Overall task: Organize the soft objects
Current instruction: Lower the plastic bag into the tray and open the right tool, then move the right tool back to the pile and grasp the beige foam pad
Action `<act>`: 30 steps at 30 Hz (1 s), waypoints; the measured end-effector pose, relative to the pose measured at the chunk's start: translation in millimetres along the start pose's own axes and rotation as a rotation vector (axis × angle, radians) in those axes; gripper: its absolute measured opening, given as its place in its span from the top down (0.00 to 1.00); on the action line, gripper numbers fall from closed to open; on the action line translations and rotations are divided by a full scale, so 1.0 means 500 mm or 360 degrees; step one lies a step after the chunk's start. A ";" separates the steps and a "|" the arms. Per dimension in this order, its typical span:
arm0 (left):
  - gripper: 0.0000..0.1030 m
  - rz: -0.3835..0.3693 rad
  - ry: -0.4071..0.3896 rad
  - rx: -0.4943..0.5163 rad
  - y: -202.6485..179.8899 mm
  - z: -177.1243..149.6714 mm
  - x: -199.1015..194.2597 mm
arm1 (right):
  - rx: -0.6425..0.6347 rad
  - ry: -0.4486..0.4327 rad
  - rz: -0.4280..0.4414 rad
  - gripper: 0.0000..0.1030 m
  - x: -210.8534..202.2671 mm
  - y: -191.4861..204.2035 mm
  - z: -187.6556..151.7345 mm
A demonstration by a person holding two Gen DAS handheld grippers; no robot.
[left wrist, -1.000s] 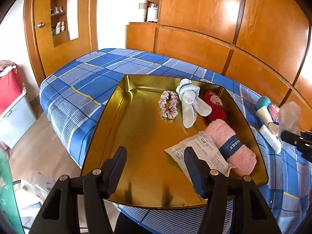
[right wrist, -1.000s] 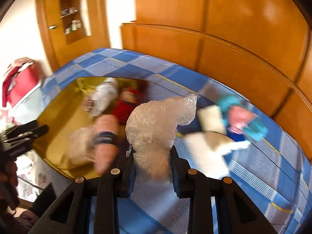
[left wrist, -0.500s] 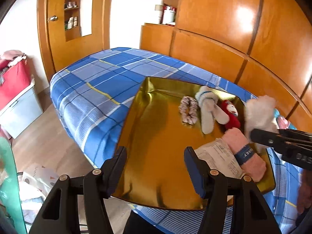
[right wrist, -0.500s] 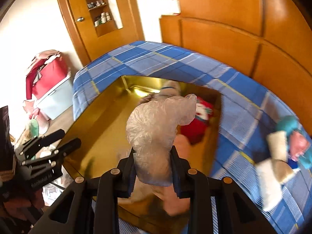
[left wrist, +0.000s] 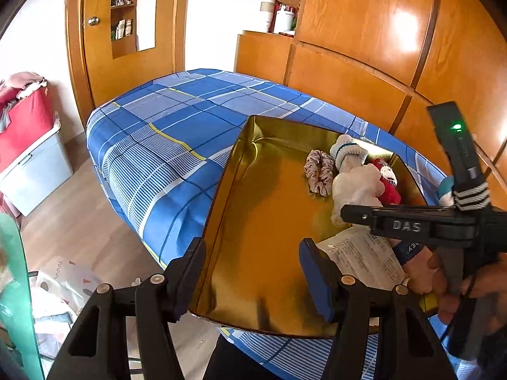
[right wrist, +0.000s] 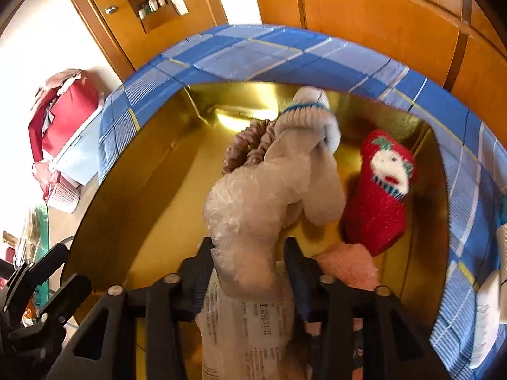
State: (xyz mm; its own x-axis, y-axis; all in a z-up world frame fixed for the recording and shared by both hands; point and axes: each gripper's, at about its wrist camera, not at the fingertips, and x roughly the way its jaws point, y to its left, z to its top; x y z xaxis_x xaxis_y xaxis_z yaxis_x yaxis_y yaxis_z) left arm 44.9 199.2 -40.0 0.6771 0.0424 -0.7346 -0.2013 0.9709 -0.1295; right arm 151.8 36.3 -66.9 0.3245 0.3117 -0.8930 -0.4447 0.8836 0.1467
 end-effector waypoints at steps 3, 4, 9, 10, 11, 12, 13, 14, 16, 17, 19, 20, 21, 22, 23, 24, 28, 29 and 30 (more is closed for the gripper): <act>0.40 -0.0003 0.0004 0.0002 -0.003 0.000 0.001 | 0.0045 -0.0011 0.0031 0.55 -0.014 -0.013 -0.006; 0.40 -0.0006 0.0003 0.0007 -0.005 0.000 -0.001 | 0.0060 -0.0022 0.0046 0.55 -0.020 -0.017 -0.010; 0.40 -0.0013 -0.0022 0.0029 -0.014 0.003 -0.012 | 0.0093 -0.0107 0.0066 0.55 -0.056 -0.022 -0.024; 0.40 -0.0014 -0.0025 0.0033 -0.016 0.003 -0.014 | 0.0098 -0.0123 0.0066 0.55 -0.061 -0.024 -0.025; 0.40 -0.0015 -0.0028 0.0039 -0.019 0.003 -0.016 | 0.0097 -0.0139 0.0064 0.55 -0.069 -0.024 -0.028; 0.40 -0.0018 -0.0030 0.0044 -0.021 0.003 -0.018 | 0.0093 -0.0159 0.0055 0.55 -0.079 -0.025 -0.032; 0.40 -0.0020 -0.0032 0.0051 -0.024 0.003 -0.020 | 0.0091 -0.0175 0.0048 0.55 -0.088 -0.026 -0.036; 0.40 -0.0022 -0.0033 0.0060 -0.028 0.002 -0.021 | 0.0090 -0.0188 0.0041 0.55 -0.094 -0.027 -0.039; 0.40 -0.0029 -0.0032 0.0079 -0.038 0.000 -0.024 | 0.0098 -0.0211 0.0035 0.55 -0.106 -0.033 -0.047; 0.40 -0.0033 -0.0033 0.0088 -0.042 0.000 -0.026 | 0.0102 -0.0222 0.0029 0.55 -0.113 -0.038 -0.053; 0.40 -0.0039 -0.0034 0.0103 -0.050 -0.002 -0.028 | 0.0106 -0.0232 0.0015 0.55 -0.121 -0.047 -0.063; 0.40 -0.0042 -0.0034 0.0116 -0.056 -0.003 -0.029 | 0.0110 -0.0235 0.0013 0.55 -0.126 -0.051 -0.067; 0.40 -0.0046 -0.0032 0.0125 -0.060 -0.005 -0.030 | 0.0118 -0.0240 0.0013 0.55 -0.130 -0.056 -0.073; 0.40 -0.0052 -0.0030 0.0137 -0.067 -0.006 -0.031 | 0.0124 -0.0245 0.0019 0.55 -0.135 -0.061 -0.079; 0.40 -0.0055 -0.0031 0.0145 -0.070 -0.006 -0.032 | 0.0132 -0.0252 0.0018 0.55 -0.139 -0.067 -0.084; 0.40 -0.0056 -0.0032 0.0153 -0.075 -0.007 -0.033 | 0.0148 -0.0264 0.0013 0.55 -0.145 -0.074 -0.090; 0.40 -0.0064 -0.0034 0.0187 -0.090 -0.010 -0.038 | 0.0187 -0.0320 -0.0019 0.55 -0.171 -0.099 -0.108; 0.40 -0.0062 -0.0033 0.0199 -0.095 -0.011 -0.038 | 0.0195 -0.0330 -0.0023 0.55 -0.177 -0.104 -0.112; 0.40 -0.0062 -0.0032 0.0205 -0.097 -0.012 -0.038 | 0.0212 -0.0345 -0.0034 0.55 -0.186 -0.115 -0.118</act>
State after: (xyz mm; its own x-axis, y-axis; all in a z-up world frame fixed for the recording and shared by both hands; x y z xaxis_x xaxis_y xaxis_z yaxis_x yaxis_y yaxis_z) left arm 37.6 149.7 -23.8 0.6970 0.0075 -0.7171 -0.0830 0.9941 -0.0703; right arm 97.8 -64.0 -17.4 0.5108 0.3474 -0.7864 -0.3265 0.9246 0.1964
